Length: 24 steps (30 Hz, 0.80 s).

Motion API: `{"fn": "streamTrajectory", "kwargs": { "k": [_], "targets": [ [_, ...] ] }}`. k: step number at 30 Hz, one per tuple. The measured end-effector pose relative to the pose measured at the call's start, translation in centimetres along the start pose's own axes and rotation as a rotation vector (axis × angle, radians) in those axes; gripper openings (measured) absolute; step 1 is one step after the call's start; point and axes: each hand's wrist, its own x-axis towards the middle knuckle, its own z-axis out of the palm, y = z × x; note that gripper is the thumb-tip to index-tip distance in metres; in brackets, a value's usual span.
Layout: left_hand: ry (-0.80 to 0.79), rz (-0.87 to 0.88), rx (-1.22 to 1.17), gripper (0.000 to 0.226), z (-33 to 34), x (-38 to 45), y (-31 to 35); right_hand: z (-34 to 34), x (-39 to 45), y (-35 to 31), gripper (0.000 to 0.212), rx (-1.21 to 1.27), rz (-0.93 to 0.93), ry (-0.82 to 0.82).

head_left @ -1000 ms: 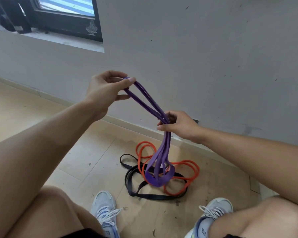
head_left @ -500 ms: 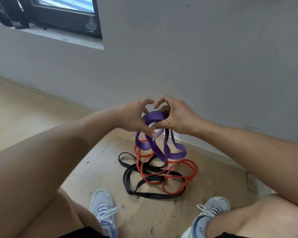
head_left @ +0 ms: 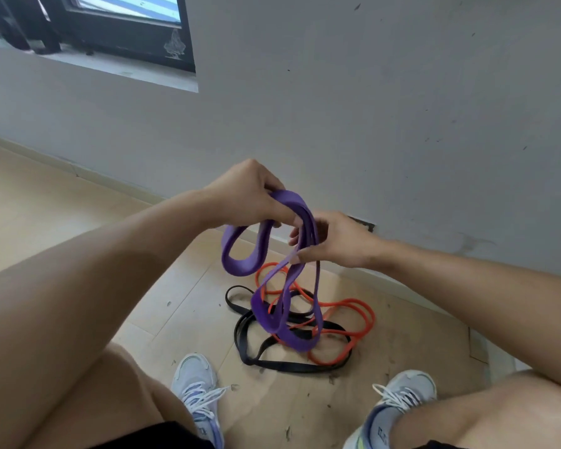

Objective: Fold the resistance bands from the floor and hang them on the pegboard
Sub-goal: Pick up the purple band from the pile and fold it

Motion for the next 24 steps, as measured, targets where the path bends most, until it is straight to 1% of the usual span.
{"fn": "streamTrajectory", "kwargs": {
  "k": [2,5,7,10,12,14,15,17,20,24],
  "targets": [
    [-0.027,-0.022,-0.018,0.023,-0.6,-0.1,-0.6,0.1,-0.2,0.1,0.036,0.026,0.028,-0.007],
    [-0.079,-0.060,0.048,0.026,-0.8,-0.1,-1.6,0.0,0.0,-0.2,0.037,-0.007,0.041,-0.007],
    [-0.122,-0.064,0.115,0.037,-0.1,0.1,-1.9,-0.1,0.3,-0.6,0.036,-0.041,0.029,-0.004],
    [-0.167,-0.019,0.174,0.062,1.6,0.3,-1.4,-0.2,0.6,-1.4,0.031,-0.058,-0.012,0.007],
    [-0.157,0.001,0.191,0.070,2.2,0.7,-1.1,-0.3,0.8,-1.7,0.036,-0.071,-0.035,0.002],
    [-0.127,-0.007,0.195,0.066,2.2,1.0,-1.0,-0.3,0.8,-1.7,0.049,-0.031,-0.022,-0.006],
    [-0.108,-0.007,0.201,0.063,2.0,1.2,-1.0,-0.4,0.7,-1.5,0.053,0.002,-0.014,-0.002],
    [-0.048,0.020,0.218,0.057,1.8,1.3,-0.9,-0.5,0.8,-0.9,0.047,0.029,-0.026,0.019],
    [0.056,0.073,0.243,0.045,1.6,1.5,-1.2,-0.7,0.7,-0.1,0.042,-0.001,-0.038,0.029],
    [0.068,0.075,0.263,0.039,1.3,1.5,-1.9,-0.4,0.5,0.4,0.039,-0.009,-0.021,0.047]
  ]
}}
